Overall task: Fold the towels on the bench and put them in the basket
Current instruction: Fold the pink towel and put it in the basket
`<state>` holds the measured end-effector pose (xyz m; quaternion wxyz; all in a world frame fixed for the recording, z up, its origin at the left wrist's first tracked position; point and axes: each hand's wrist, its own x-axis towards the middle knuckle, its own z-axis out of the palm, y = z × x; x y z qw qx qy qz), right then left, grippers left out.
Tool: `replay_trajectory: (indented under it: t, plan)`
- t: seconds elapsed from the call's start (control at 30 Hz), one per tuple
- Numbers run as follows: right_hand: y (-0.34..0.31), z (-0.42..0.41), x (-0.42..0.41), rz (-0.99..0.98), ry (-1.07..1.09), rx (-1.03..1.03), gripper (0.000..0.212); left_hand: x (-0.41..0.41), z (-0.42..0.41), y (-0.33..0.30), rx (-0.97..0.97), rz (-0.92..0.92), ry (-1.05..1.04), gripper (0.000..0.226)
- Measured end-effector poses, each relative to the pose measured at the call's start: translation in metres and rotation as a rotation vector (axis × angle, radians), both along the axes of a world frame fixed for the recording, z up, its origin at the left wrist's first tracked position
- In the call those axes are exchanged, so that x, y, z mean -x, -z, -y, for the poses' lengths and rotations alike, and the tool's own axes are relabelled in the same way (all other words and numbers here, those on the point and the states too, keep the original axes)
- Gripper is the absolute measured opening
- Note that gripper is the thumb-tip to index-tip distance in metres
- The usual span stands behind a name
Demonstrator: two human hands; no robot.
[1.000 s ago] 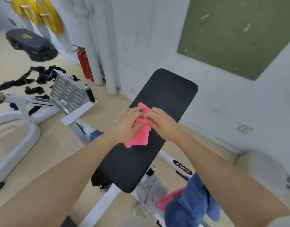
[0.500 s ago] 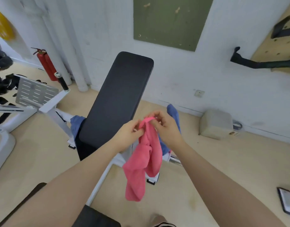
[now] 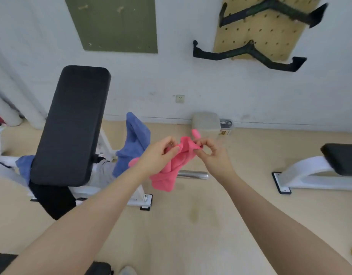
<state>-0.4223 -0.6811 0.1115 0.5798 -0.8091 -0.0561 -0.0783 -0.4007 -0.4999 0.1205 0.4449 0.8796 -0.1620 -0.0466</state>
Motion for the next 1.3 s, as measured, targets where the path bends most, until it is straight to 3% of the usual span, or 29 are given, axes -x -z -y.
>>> replay_trajectory:
  t: [0.17,0.27,0.37,0.5,0.7,0.8,0.87,1.13,1.3]
  plan:
    - [-0.005,0.142,0.058,-0.045,0.037,-0.008,0.018,0.027,0.156,-0.017,0.058,0.021,0.259,0.008]
    - [-0.014,0.216,0.084,-0.116,0.056,-0.142,0.015,0.045,0.243,-0.029,0.121,0.037,0.353,0.005]
    - [-0.023,0.282,0.103,-0.159,0.158,-0.326,0.022,0.052,0.322,-0.027,0.185,0.022,0.405,0.019]
    - [-0.023,0.368,0.112,-0.182,0.323,-0.399,0.019,0.048,0.415,-0.022,0.243,-0.085,0.522,0.004]
    - [-0.02,0.5,0.087,-0.133,0.538,-0.584,0.014,0.004,0.546,0.008,0.118,-0.166,0.708,0.014]
    - [-0.023,0.568,0.062,-0.14,0.578,-0.562,0.015,-0.027,0.615,0.023,0.095,-0.228,0.728,0.027]
    - [-0.025,0.609,0.044,-0.171,0.609,-0.574,0.015,-0.047,0.662,0.028,0.066,-0.251,0.737,0.024]
    - [-0.038,0.774,-0.005,-0.179,0.816,-0.588,0.021,-0.114,0.822,0.039,-0.137,-0.173,0.746,0.036]
    - [-0.016,0.87,-0.014,-0.25,0.769,-0.449,0.023,-0.128,0.907,0.056,-0.112,-0.208,0.677,0.035]
